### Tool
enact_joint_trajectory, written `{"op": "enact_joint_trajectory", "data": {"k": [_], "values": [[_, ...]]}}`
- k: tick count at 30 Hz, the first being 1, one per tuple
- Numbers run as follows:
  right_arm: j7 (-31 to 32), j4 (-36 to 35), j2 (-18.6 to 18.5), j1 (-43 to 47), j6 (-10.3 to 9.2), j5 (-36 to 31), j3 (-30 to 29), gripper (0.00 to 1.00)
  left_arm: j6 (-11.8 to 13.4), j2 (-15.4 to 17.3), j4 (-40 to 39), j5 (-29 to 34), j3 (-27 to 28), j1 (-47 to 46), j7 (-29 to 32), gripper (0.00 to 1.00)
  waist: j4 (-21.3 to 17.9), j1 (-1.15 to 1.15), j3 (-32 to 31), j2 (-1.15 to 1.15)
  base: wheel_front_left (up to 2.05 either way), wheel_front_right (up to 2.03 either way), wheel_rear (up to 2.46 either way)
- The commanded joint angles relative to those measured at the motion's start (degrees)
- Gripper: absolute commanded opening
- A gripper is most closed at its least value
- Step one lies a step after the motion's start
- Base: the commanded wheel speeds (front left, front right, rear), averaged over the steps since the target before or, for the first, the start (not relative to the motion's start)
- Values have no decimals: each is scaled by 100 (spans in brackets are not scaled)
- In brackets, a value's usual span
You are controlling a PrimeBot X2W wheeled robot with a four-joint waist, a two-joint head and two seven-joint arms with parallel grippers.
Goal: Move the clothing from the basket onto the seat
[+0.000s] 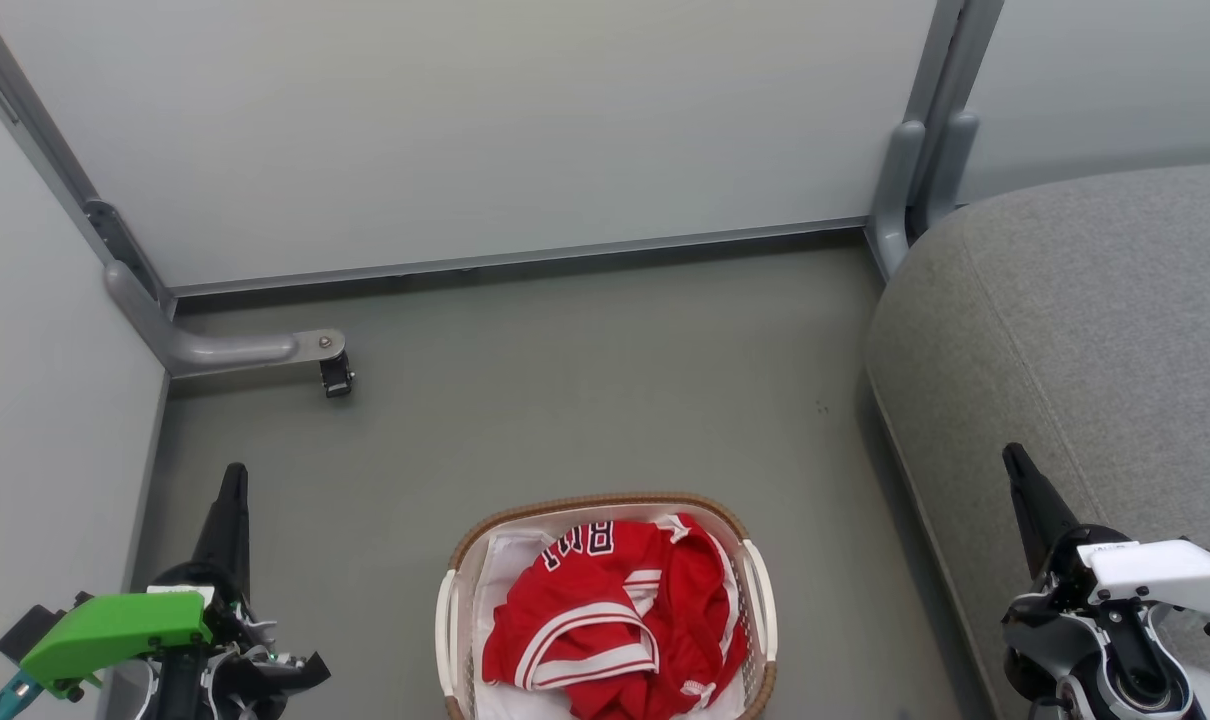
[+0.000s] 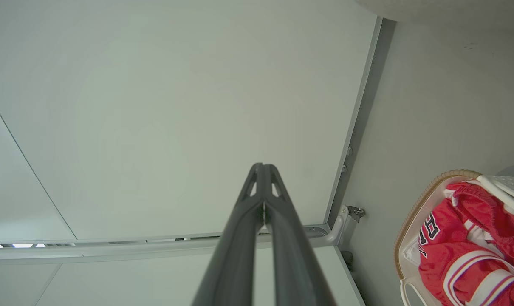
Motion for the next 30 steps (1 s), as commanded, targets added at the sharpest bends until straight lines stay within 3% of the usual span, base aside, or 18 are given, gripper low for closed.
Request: {"op": "enact_joint_trajectory", "data": {"k": [1,6,7,15,30], "values": [[9,-22,-34,60,-2,23,-7,0,-37,38,-12,-19,10,-51,17,0,0,0,0,0,0,0,0],[9,-22,-34,60,-2,23,-7,0,-37,38,-12,-19,10,-51,17,0,0,0,0,0,0,0,0],[-1,17,4,1,0,-2,0,100,2,-4,17,2,0,6,-5,100,0,0,0,0,0,0,0],[-120,70,-40,13,-1,-151,76,100,6,17,172,269,-40,47,-170,100,-1,0,10,0,0,0,0],[-566,77,-359,-133,-1,-1461,409,100,27,93,187,2314,-126,-9,-569,100,15,0,47,0,0,0,0]]}}
